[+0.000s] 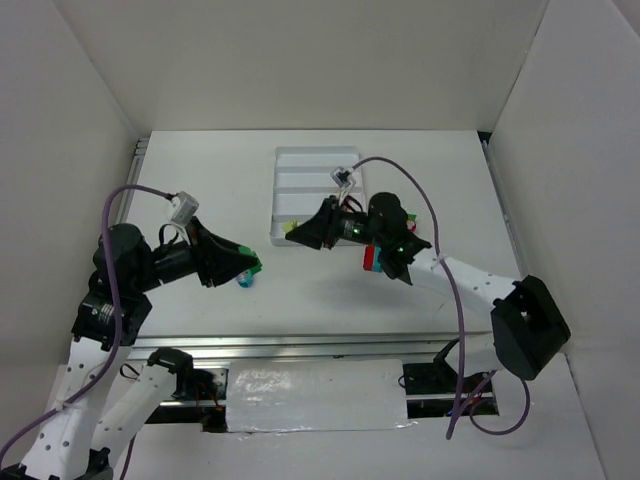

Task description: Sort the legos into containers by color

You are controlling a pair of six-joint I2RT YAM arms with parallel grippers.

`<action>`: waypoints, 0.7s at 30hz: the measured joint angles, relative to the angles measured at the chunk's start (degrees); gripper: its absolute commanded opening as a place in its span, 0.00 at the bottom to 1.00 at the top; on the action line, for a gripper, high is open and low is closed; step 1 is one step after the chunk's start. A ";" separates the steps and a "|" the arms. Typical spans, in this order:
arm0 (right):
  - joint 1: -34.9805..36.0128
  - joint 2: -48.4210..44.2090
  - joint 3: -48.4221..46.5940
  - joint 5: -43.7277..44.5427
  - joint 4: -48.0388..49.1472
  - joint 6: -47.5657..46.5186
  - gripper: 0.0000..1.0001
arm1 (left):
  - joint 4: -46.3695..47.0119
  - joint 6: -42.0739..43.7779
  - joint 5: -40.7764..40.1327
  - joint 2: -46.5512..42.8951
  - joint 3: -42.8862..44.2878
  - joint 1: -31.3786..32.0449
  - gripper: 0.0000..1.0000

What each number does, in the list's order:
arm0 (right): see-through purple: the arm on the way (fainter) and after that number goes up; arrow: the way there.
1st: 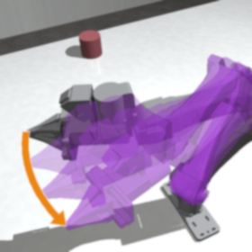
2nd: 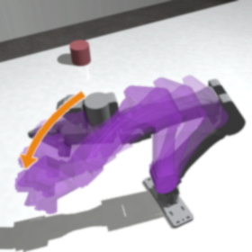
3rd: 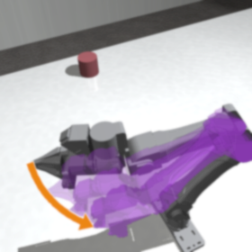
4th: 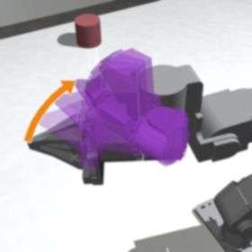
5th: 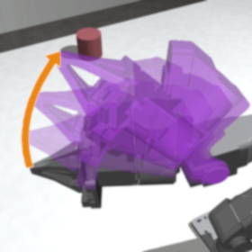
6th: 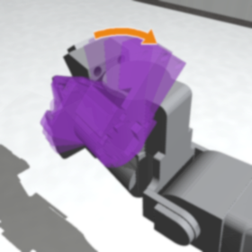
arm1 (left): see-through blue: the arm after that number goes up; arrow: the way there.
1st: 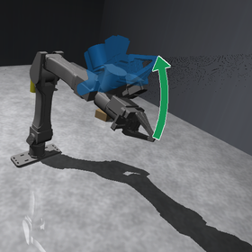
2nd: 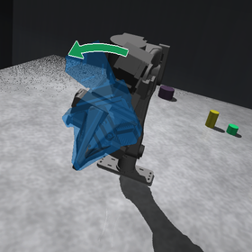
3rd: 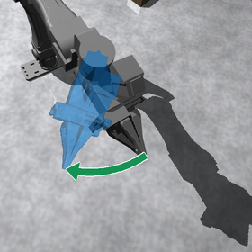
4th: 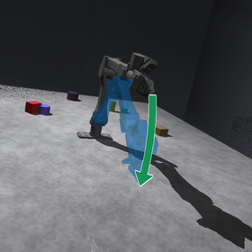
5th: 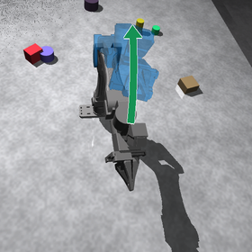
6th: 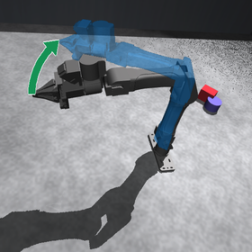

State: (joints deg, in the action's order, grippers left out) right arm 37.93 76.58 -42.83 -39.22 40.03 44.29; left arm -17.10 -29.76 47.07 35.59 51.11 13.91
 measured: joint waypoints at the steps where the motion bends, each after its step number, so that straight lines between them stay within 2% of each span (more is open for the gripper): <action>1: -0.15 1.20 -3.39 4.02 -7.04 -2.01 0.00 | -2.45 1.60 -2.82 0.85 1.60 0.00 0.00; 5: -0.83 11.82 -22.71 23.30 -31.23 -7.54 0.00 | -7.85 4.46 -16.50 2.29 3.96 0.02 0.00; 9: -1.42 24.70 -35.82 38.45 -45.94 -10.58 0.00 | -11.39 4.79 -24.52 1.57 1.09 -0.13 0.00; 12: -1.75 32.04 -38.84 45.86 -54.90 -11.67 0.00 | -12.94 5.53 -27.98 1.55 0.50 -0.24 0.00; 17: -1.77 37.70 -40.15 52.00 -63.67 -12.59 0.03 | -13.90 5.68 -29.94 1.01 -0.26 -0.33 0.00; 21: -1.77 38.29 -42.07 54.05 -65.33 -12.76 0.19 | -13.92 5.79 -30.08 1.03 -0.26 -0.33 0.00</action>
State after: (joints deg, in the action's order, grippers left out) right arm 36.16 114.87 -84.90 14.83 -25.30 31.53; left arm -31.03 -23.97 16.99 36.62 50.85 13.58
